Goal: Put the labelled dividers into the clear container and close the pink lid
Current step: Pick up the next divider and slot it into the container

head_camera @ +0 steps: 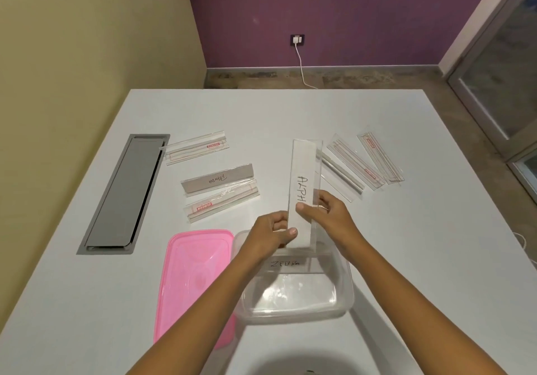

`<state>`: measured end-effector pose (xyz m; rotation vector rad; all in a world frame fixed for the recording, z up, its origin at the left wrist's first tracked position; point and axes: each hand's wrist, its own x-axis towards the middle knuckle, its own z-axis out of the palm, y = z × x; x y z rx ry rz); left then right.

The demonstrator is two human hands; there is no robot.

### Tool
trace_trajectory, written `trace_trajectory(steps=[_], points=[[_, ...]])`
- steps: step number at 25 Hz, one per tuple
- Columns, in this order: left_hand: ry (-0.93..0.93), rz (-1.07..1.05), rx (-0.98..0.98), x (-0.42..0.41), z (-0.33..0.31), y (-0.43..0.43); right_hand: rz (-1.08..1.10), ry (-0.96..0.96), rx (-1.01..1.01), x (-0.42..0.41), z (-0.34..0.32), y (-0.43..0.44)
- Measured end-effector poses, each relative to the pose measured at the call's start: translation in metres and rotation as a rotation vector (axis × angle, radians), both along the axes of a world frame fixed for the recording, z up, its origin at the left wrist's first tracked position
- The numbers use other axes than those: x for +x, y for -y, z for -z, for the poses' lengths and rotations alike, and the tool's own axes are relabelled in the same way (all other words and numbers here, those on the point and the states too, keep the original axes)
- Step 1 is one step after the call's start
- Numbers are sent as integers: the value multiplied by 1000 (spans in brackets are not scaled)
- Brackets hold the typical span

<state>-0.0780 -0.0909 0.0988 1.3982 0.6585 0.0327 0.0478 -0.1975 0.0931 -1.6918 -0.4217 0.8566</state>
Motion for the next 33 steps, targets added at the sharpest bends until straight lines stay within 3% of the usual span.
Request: trace_trajectory(steps=[2, 5, 9, 13, 17, 27, 29, 33], points=[[-74, -11, 121, -13, 1, -7, -28, 62, -36, -5, -2, 9], [-196, -277, 537, -39, 11, -19, -151, 255, -135, -15, -2, 24], [-290, -364, 523, -64, 27, -32, -461, 563, -315, -29, 11, 32], [-350, -295, 505, -70, 36, -28, -704, 671, -534, -33, 31, 28], [-328, -277, 525, -72, 38, -22, -771, 783, -621, -37, 43, 17], [-284, -257, 527, -77, 45, -27, -766, 958, -667, -44, 59, 13], [-294, -265, 529, -77, 48, -29, -715, 970, -596, -45, 57, 15], [-302, -338, 603, -71, 56, -47, -395, 1112, -326, -41, 44, 16]])
